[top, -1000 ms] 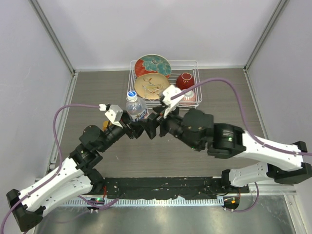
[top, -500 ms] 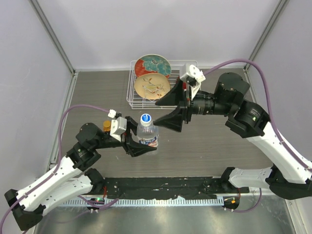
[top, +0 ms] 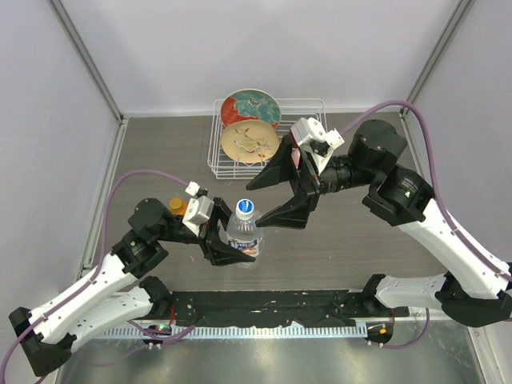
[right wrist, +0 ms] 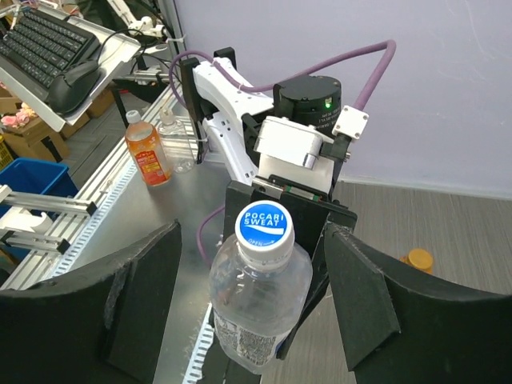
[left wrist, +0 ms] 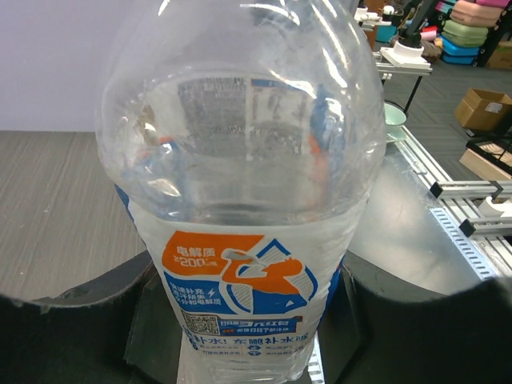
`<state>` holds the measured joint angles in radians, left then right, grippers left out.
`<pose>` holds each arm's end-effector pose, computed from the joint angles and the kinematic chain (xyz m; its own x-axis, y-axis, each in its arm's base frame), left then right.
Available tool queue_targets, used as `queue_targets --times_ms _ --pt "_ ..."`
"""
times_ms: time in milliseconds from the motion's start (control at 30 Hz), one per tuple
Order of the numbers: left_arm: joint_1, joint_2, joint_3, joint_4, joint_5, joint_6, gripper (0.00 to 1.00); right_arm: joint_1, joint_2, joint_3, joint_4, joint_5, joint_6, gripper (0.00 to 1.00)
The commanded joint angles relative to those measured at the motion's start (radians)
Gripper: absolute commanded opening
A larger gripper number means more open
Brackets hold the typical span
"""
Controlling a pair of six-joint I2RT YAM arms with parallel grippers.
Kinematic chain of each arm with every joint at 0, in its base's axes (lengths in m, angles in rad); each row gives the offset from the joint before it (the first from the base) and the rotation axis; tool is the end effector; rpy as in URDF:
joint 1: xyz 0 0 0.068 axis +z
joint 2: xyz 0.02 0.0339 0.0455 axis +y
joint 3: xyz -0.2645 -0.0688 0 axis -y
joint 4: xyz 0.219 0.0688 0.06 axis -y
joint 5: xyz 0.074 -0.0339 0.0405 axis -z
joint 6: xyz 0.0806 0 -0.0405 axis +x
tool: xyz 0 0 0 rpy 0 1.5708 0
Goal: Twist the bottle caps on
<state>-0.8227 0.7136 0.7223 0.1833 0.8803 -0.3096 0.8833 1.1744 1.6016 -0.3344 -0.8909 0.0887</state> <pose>0.0643 -0.1607 0.3725 -0.1754 -0.0962 -0.9798 0.9745 -0.1583 -0.1590 0.0889 0.2071 0.5144 -0.0280 0.0537 -0.9982 -0.9786 -0.2050 0.0164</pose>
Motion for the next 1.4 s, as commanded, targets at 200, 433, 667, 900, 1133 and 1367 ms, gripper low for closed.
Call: queue_targets --times_ms 200,433,667,900,1133,1367 --pt "0.004 0.007 0.046 0.044 0.039 -0.031 0.0 -0.003 0.047 -0.029 0.153 -0.049 0.023 0.75" --pt "0.004 0.001 0.04 0.047 0.019 -0.036 0.0 -0.003 0.045 -0.058 0.225 -0.065 0.069 0.65" --pt "0.007 -0.005 0.035 0.053 0.0 -0.04 0.0 -0.003 0.048 -0.084 0.277 -0.075 0.109 0.58" --pt "0.016 -0.016 0.034 0.054 -0.009 -0.046 0.0 -0.003 0.047 -0.107 0.328 -0.086 0.146 0.53" --pt "0.019 -0.019 0.034 0.062 -0.015 -0.051 0.0 -0.003 0.053 -0.123 0.383 -0.091 0.177 0.4" --pt "0.02 -0.022 0.034 0.061 -0.024 -0.049 0.0 -0.003 0.09 -0.089 0.393 -0.108 0.224 0.28"
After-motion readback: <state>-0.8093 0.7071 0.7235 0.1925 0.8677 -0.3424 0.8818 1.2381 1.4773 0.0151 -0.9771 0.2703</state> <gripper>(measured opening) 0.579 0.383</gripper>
